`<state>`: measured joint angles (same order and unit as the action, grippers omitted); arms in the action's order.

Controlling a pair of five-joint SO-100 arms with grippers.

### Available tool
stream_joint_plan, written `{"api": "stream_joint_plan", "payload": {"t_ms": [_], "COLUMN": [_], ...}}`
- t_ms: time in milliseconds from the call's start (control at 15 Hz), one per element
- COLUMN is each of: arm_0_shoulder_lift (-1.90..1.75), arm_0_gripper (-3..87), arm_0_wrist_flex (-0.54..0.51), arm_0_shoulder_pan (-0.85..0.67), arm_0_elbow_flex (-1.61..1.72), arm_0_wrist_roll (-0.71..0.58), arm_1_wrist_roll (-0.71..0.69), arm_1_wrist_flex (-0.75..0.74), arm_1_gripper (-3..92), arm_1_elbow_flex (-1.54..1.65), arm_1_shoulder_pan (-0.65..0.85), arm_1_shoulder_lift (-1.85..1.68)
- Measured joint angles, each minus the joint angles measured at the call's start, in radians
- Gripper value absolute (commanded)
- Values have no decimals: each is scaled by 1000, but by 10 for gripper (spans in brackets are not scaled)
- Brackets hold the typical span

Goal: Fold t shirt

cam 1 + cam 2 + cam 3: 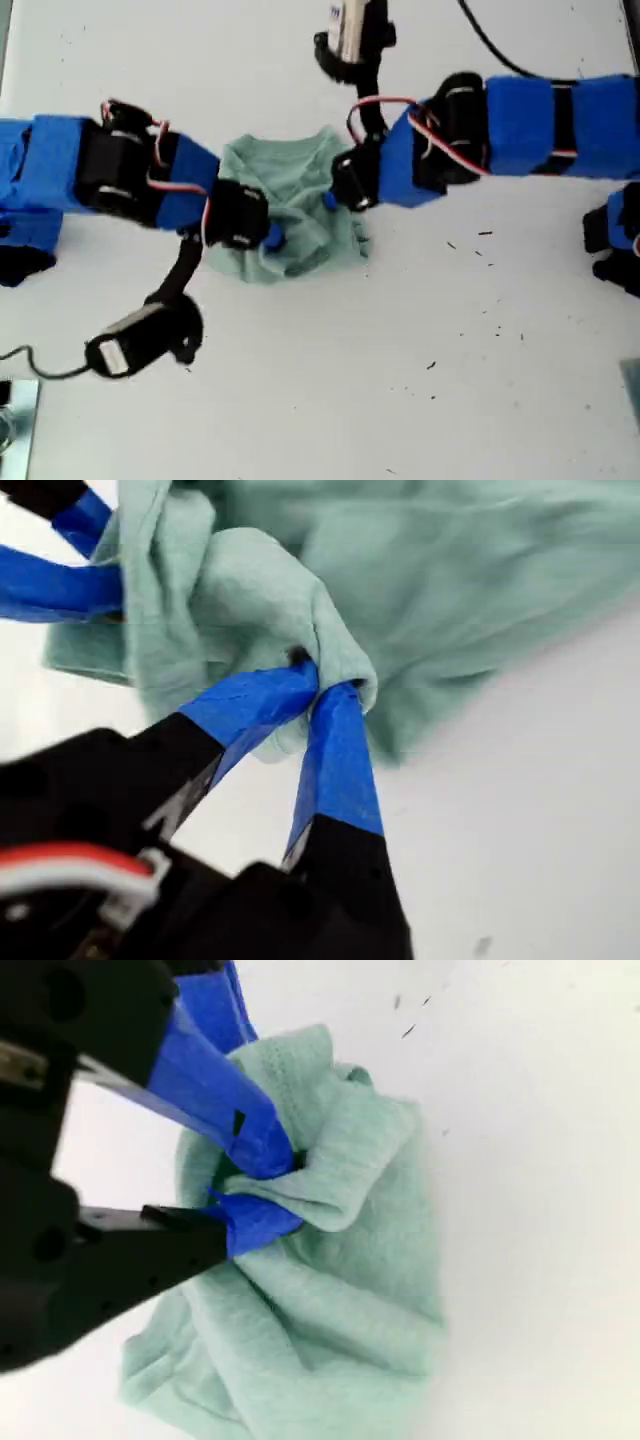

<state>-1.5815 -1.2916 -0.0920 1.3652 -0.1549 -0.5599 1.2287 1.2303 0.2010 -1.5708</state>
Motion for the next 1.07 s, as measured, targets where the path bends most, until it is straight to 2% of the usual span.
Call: {"api": "stream_joint_plan", "payload": {"t_ms": [67,133,267,400,533,600,733,800,933,1067], "arm_0_shoulder_lift": [-14,-31,-156,-449,-804,-956,-1218,-1374,-1744,-1979], "arm_0_gripper": [239,316,322,311,300,280,229,164,104,104], "arm_0_wrist_flex": [15,20,29,41,67,81,137,164,172,189], "arm_0_shoulder_pan": [-54,-74,-121,-252,-399,-434,-416,-379,-259,-120], "arm_0_elbow_flex": [55,87,143,330,566,707,1006,1161,1463,1654], "arm_0_wrist_roll": [-11,-20,-28,-28,-28,-26,18,61,181,293], "arm_1_wrist_roll": [-2,18,2,-3,-28,-25,38,87,146,204], "arm_1_wrist_flex": [-69,-98,-187,-242,-422,-437,-236,-103,-9,51], "arm_1_gripper": [248,394,345,329,329,329,318,308,281,232], "arm_1_elbow_flex": [60,91,204,376,761,974,1325,1448,1572,1726], "arm_1_shoulder_pan": [54,89,170,258,344,364,359,334,183,155], "arm_1_shoulder_lift": [0,-5,-117,-350,-770,-1029,-1566,-1789,-1917,-1924]}}
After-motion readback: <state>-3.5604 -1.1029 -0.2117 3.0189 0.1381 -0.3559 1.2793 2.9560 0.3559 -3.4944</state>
